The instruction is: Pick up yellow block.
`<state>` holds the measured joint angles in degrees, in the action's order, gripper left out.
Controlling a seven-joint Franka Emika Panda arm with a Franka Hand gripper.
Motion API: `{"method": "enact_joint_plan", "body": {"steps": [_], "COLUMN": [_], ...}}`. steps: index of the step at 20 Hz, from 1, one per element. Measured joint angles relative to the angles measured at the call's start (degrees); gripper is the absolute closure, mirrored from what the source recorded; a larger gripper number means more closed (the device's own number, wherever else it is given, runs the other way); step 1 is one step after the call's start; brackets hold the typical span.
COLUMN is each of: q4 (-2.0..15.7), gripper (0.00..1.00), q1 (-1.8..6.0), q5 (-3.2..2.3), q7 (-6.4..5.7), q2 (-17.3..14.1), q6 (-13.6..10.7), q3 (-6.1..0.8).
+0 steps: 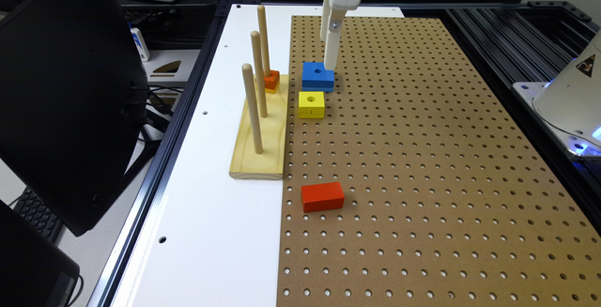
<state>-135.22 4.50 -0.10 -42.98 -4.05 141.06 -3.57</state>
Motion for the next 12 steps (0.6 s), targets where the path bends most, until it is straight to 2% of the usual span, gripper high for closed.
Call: {"method": "enact_joint_plan", "body": {"steps": [12], "q4": [0.05], "gripper": [0.0], "q1": [0.01], "q5": [0.0], "q7": [0.0], "q2": [-4.4], "q6": [3.4], "q3": [0.0]}}
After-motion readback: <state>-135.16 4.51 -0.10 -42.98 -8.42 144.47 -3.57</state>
